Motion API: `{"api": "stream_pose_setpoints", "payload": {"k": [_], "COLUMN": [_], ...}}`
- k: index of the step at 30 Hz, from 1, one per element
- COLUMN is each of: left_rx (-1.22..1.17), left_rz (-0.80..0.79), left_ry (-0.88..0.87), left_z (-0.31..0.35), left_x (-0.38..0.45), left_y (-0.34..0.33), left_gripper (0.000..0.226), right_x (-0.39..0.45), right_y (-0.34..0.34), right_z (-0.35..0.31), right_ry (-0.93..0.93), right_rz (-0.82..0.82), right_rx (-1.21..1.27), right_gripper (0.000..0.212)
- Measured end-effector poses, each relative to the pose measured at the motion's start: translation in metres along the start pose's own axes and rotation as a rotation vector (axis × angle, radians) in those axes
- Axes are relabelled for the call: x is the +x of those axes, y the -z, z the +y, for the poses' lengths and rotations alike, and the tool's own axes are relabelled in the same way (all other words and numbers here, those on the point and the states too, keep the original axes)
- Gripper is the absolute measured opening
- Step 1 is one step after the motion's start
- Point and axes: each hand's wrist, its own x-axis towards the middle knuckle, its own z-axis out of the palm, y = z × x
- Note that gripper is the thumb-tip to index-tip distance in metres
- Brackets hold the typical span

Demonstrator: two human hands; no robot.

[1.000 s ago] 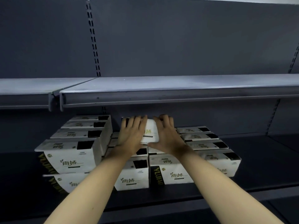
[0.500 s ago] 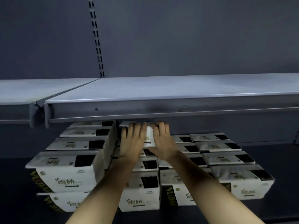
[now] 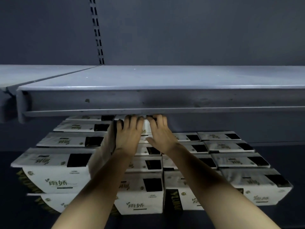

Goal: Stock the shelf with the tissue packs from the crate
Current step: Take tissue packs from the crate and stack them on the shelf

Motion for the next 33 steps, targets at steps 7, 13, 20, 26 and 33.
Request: {"api": "stream_pose_setpoints", "payload": {"k": [7, 13, 20, 26, 33], "left_rx": [-0.027, -0.069, -0.151, -0.246, -0.542], "left_rz": [-0.069, -0.066, -0.160, -0.062, -0.065], "left_ry": [0.003, 0.007, 0.003, -0.067, -0.063], "left_z": [-0.001, 0.001, 0.011, 0.010, -0.004], "left_x": [0.002, 0.006, 0.001, -0.014, -0.066], "left_y": [0.002, -0.001, 0.022, 0.056, 0.089], "left_gripper": [0.079, 0.081, 0.077, 0.066, 0.056], "right_x": [0.005, 0.007, -0.004, -0.026, -0.077], "right_y": [-0.002, -0.007, 0.003, 0.032, 0.067], "right_z": [0.008, -0.003, -0.015, -0.029, -0.058], "right_ry": [-0.019, -0.091, -0.158, -0.184, -0.214], "right_rz": [-0.038, -0.004, 0.052, 0.093, 0.127], "right_rx": [0.067, 0.014, -0.110, -0.116, -0.065], "right_gripper": [0.065, 0.064, 0.075, 0.075, 0.064]}}
